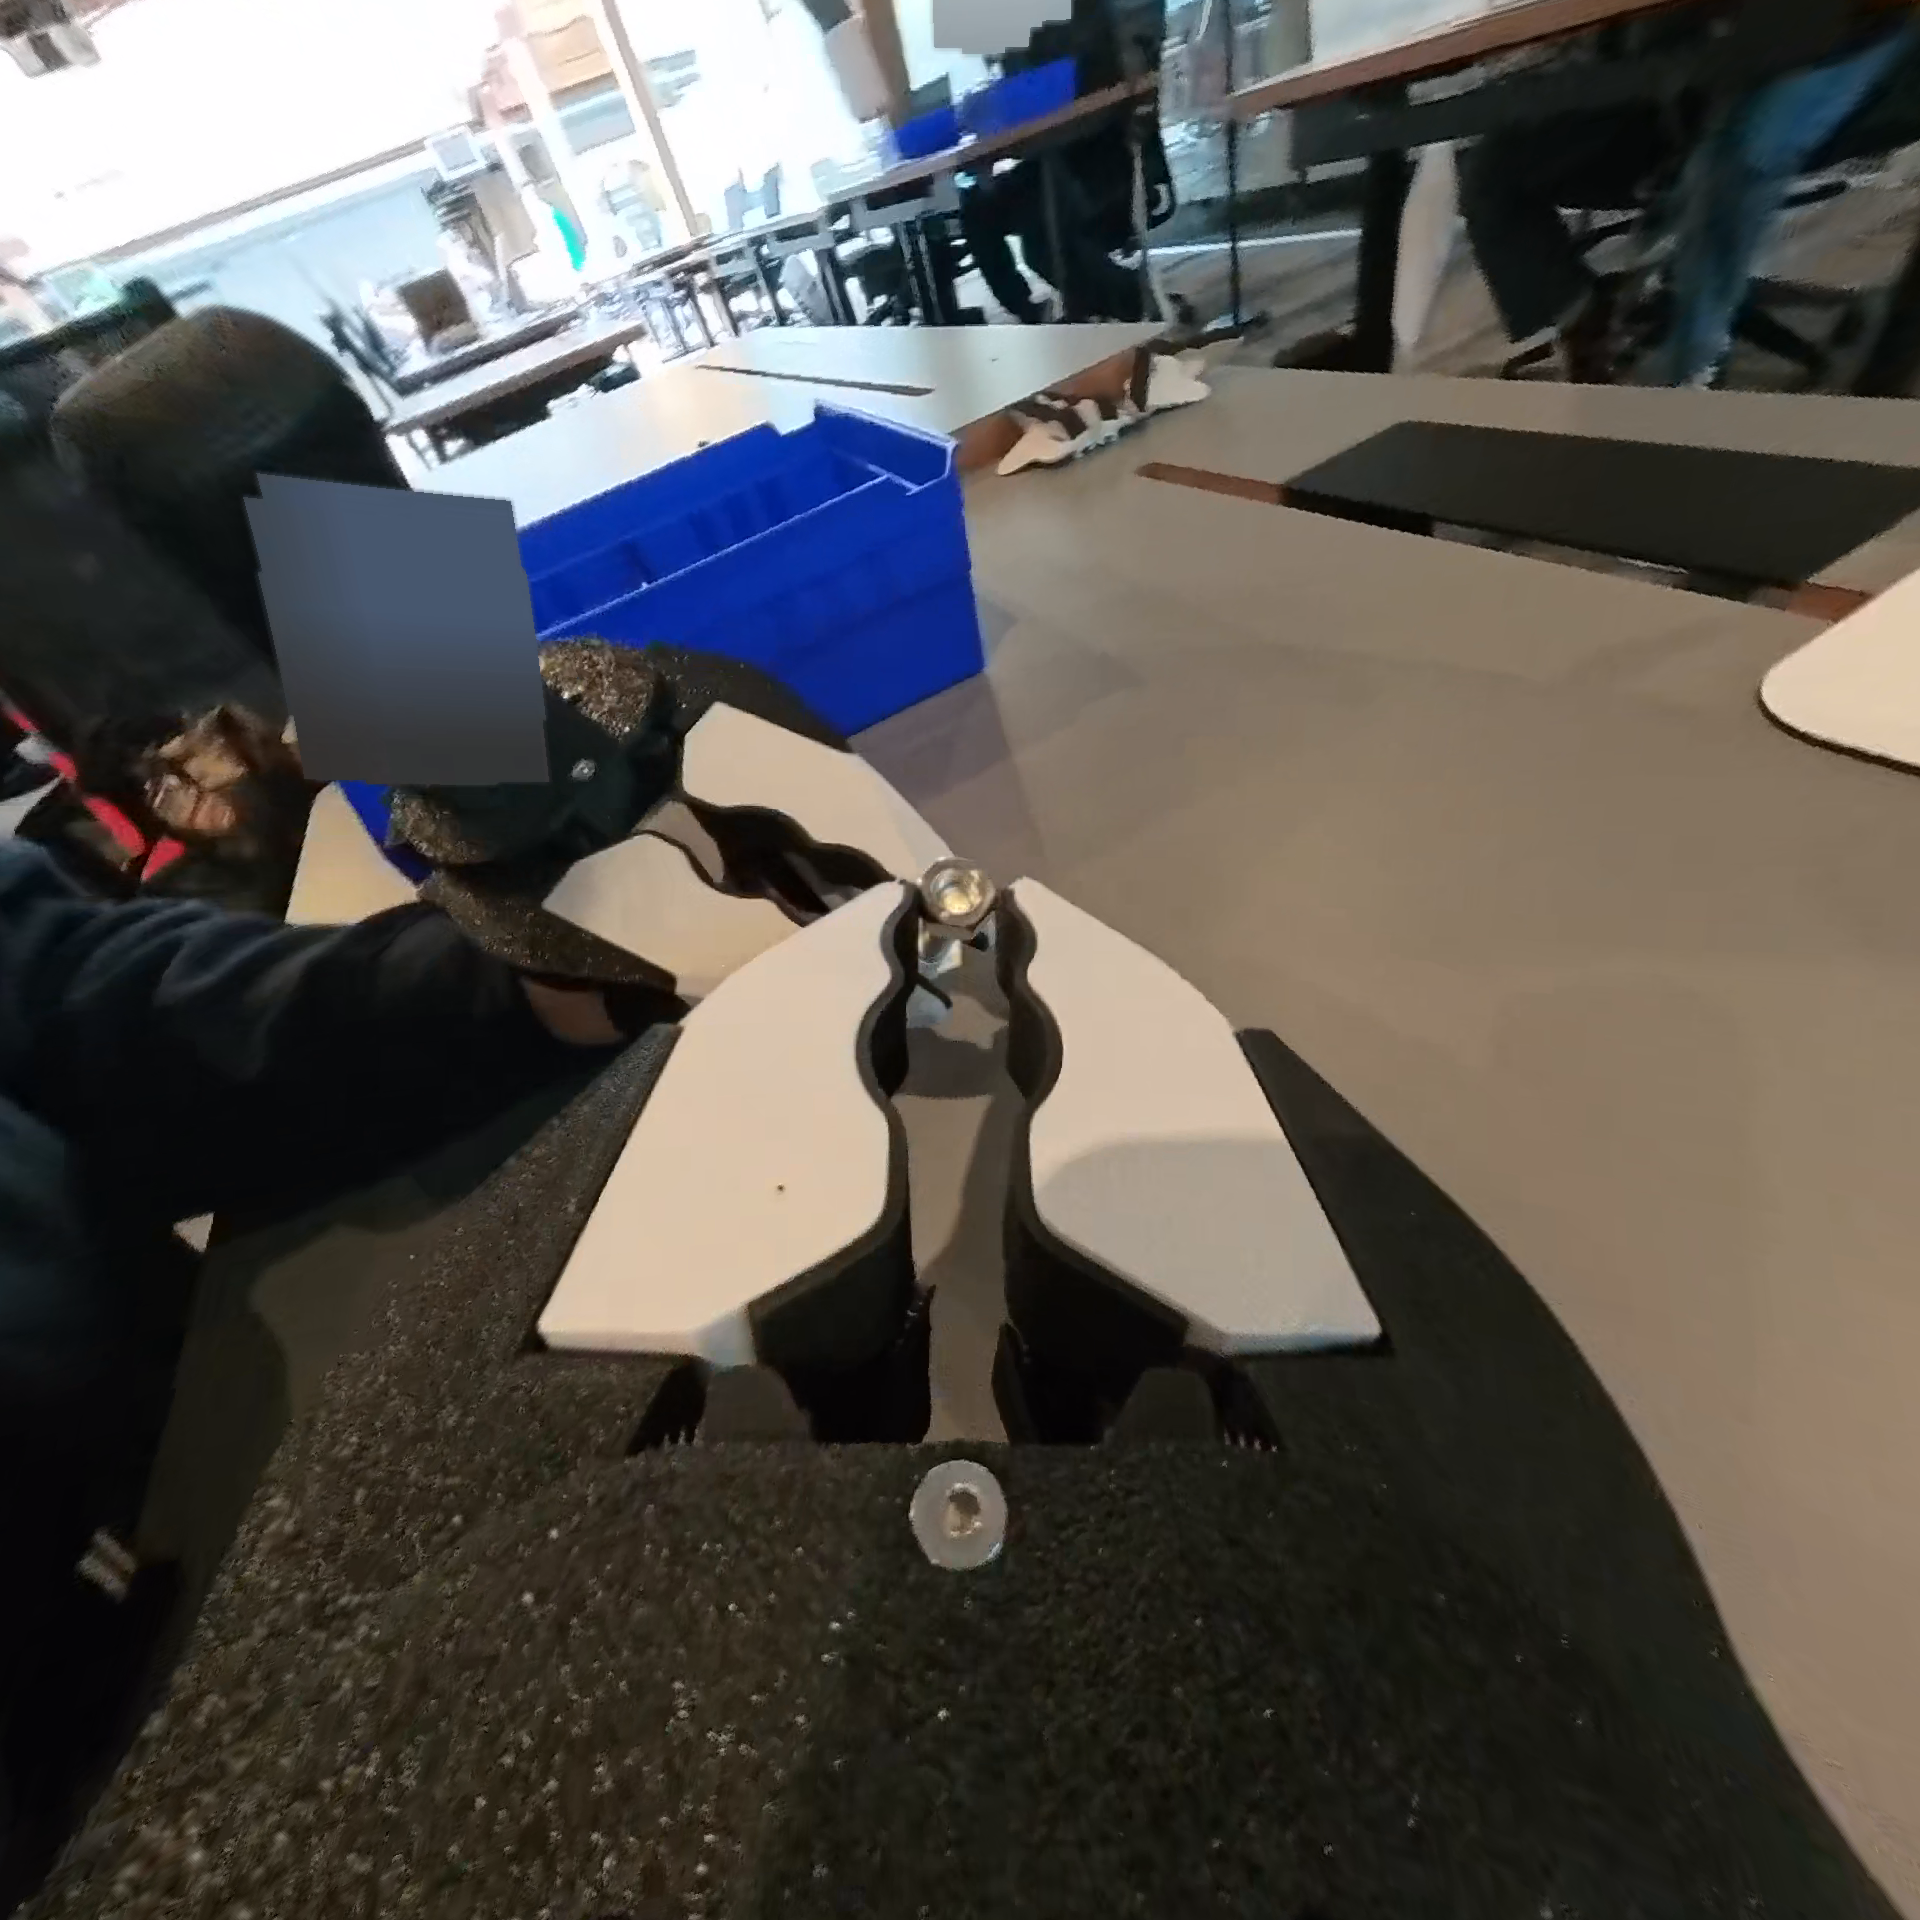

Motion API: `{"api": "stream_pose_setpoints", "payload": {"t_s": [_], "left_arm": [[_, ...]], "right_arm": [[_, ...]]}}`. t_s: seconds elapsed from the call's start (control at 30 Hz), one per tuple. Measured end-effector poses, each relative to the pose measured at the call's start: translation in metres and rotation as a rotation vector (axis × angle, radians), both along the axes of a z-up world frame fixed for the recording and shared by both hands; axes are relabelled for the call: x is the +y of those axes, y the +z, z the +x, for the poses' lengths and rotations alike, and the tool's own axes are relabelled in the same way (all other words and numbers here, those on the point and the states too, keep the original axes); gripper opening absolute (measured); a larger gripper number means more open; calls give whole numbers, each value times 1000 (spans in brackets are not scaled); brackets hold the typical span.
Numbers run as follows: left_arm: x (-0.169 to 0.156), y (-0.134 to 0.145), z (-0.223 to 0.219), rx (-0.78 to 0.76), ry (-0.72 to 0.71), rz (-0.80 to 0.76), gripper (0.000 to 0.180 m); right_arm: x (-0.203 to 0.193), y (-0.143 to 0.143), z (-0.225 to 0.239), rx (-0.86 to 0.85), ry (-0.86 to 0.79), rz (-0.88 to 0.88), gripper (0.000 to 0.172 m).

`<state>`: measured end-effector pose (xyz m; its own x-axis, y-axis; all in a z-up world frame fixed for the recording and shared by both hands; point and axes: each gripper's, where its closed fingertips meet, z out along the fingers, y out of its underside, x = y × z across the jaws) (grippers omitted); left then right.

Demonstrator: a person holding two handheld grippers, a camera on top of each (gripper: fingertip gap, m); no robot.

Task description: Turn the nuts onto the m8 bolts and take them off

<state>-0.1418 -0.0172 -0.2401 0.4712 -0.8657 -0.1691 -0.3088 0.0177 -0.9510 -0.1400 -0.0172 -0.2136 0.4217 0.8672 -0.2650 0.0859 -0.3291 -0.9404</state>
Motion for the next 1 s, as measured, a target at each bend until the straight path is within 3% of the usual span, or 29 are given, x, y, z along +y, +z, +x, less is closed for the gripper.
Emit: {"api": "stream_pose_setpoints", "payload": {"t_s": [0.17, 0.27, 0.4, 0.8, 0.9, 1.0], "left_arm": [[1, 3, -1, -46, -2, -33, 14], [2, 6, -4, -79, -1, -42, 14], [1, 15, -7, -184, -35, -91, 14], [21, 22, -32, -311, 52, -117, 14], [20, 32, -39, -407, 5, -131, 14], [24, 47, -56, -465, 52, -88, 14]], "right_arm": [[1, 4, -2, 19, -19, 45, 14], [0, 17, -1, 92, 2, 105, 30], [-5, 25, 0, 130, 49, 164, 29], [-4, -30, -8, -177, 129, 147, 22], [-10, -41, -19, -262, 153, 204, 22], [-12, -57, -26, -405, 154, 296, 22]]}}
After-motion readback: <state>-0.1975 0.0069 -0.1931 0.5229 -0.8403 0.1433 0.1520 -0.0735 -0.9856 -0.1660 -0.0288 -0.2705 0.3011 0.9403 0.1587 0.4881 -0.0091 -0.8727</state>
